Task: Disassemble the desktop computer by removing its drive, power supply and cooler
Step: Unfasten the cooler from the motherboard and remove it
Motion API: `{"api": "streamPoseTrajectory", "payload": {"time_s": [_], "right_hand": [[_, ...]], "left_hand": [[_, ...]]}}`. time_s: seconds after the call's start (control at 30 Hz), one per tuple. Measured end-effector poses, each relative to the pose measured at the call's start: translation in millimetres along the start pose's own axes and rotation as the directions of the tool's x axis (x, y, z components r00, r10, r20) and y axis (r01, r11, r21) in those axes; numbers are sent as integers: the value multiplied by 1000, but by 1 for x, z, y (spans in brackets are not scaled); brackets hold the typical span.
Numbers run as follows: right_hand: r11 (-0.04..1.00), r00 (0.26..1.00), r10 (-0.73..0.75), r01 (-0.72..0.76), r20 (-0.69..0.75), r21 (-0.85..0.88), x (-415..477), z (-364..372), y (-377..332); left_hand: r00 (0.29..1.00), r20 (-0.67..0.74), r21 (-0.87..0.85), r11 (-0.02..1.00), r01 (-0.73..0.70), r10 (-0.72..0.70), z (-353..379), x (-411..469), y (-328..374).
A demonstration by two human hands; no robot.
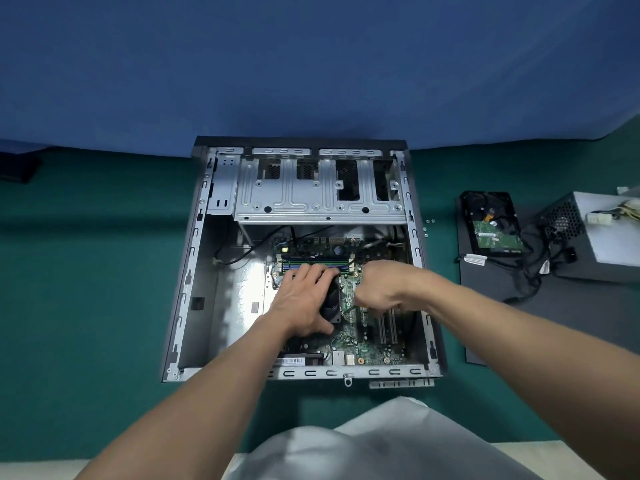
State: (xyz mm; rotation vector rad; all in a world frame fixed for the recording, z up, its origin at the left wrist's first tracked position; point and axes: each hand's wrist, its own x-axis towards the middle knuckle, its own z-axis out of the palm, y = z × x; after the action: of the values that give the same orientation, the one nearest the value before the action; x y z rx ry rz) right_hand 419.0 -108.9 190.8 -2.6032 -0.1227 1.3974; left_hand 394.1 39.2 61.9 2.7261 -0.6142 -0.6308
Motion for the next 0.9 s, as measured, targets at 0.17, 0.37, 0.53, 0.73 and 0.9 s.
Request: {"api": "streamPoseTrajectory", "payload": {"time_s": [0.17,0.37,0.53,0.73,0.9], "right_hand": [[864,956,-255,158,-143,-478,-14,5,-10],[891,911,-341,235,-231,-389,-13,11,-3],[912,986,166,-159,14,378,-6,7,2],[1000,997,22,-23,-67,-14,-11,10,-8],[667,905,-403,192,-132,-720,-21,14,-10]], "left_hand": [[1000,-17,9,1000,-7,7,0,0,0],[1000,-23,-6,1000,-7,7,2,0,-1],[1000,-18,-18,1000,-5,5,3,1,-2],[1000,-24,-14,1000,-7,6,4,1,-3],[1000,-30,-4,1000,-9,9,3,1,-1]]}}
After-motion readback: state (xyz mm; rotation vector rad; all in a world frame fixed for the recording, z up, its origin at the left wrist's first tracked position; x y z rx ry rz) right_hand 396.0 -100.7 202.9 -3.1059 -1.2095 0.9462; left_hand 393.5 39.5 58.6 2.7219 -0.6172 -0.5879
